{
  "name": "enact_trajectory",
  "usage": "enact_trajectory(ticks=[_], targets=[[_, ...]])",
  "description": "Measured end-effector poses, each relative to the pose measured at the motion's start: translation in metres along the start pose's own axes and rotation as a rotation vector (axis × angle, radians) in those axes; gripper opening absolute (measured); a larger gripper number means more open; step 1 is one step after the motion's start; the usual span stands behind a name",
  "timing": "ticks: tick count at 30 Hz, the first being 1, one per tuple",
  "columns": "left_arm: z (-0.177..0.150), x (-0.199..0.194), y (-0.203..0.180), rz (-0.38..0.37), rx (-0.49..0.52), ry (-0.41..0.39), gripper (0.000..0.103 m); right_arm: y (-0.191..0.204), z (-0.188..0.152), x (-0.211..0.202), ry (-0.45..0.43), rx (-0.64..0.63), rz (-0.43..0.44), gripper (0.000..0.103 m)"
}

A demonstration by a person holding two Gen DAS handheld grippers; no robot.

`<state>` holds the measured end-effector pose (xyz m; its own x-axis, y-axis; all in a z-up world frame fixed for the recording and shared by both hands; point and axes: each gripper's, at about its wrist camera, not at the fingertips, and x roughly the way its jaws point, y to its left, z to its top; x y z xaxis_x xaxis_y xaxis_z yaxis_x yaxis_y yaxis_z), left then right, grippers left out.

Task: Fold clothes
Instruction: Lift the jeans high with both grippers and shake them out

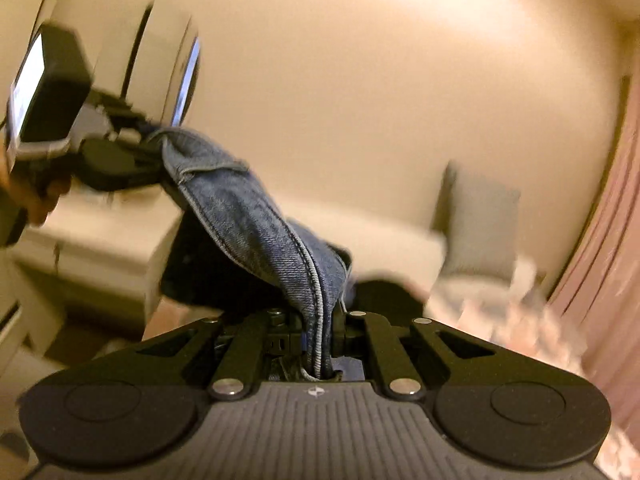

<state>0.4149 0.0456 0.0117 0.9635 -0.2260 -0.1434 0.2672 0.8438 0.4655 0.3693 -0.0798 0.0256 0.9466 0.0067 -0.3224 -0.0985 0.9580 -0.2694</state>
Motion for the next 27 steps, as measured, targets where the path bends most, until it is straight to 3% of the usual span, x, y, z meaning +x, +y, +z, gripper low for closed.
enact_trajectory(ticks=[8, 12, 14, 16, 22, 27], targets=[[0.143, -0.076, 0.058, 0.04, 0.009, -0.306, 0.021, -0.051, 0.128, -0.099, -0.23, 0.125, -0.078, 0.007], [0.193, -0.099, 0.099, 0.014, -0.041, -0.425, 0.021, -0.051, 0.193, -0.118, -0.293, 0.139, -0.088, 0.007], [0.213, -0.104, 0.119, 0.01, -0.05, -0.48, 0.016, -0.047, 0.224, -0.118, -0.297, 0.147, -0.109, 0.007], [0.223, -0.091, 0.131, -0.046, -0.082, -0.451, 0.01, -0.049, 0.249, -0.108, -0.284, 0.203, -0.122, 0.007], [0.212, -0.036, 0.156, -0.234, -0.145, -0.329, 0.009, -0.057, 0.297, -0.064, -0.205, 0.369, -0.146, 0.007], [0.248, -0.025, 0.198, -0.234, -0.181, -0.351, 0.008, -0.052, 0.369, -0.067, -0.259, 0.353, -0.216, 0.007]])
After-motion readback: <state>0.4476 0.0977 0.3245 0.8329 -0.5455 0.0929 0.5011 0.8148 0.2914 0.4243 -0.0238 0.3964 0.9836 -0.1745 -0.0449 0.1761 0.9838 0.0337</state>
